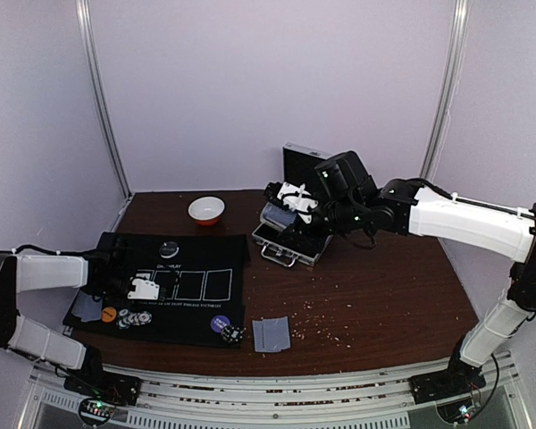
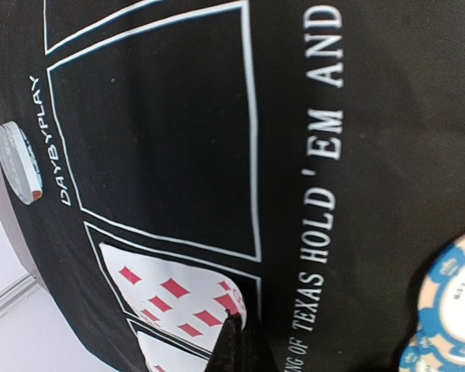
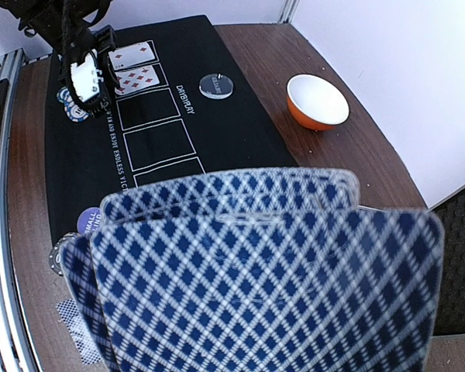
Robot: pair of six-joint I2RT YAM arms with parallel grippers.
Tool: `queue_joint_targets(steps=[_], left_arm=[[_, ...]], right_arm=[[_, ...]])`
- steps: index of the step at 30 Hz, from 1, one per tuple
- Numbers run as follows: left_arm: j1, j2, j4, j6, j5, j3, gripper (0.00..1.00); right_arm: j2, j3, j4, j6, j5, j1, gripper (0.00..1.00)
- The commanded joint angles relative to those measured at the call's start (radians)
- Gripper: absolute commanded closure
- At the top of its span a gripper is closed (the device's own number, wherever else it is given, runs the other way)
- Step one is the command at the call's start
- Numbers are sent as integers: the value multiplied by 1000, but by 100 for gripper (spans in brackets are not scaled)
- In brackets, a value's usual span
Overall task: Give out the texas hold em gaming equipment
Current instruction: Flop the poker card into the community card area.
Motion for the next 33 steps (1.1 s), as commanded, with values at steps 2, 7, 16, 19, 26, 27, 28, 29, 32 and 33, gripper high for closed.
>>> queue_joint_targets(steps=[2,7,16,19,26,27,28,29,32,33], left_arm=[[8,20,81,51,-22,-22,100],[7,8,67,40,0,-23,90],[5,-99,2,35,-28,-46,69],[-3,-140,10,-19,-39,11,64],[-7,-204,71,-553,313,368,27],[-10,-185,90,-682,356,439,27],[-10,-162,103,-841,395,491,27],[-11,-132,110,-983,448,538,28],[-53,-49,124,-1289,588,617,30],[-85,-31,139,-1371,593,625,30]], right_arm=[[-13,-6,15,10,-26,-6,57],[2,4,13,14,-29,-5,57],[3,4,12,7,-19,-6,57],[11,24,-5,8,-18,-6,57],[25,43,-8,26,1,-5,57],[30,53,-9,40,2,-6,57],[33,59,-5,52,1,-6,57],[34,60,6,62,-1,-6,57],[40,67,38,88,7,-5,56],[47,70,42,92,13,-5,56]])
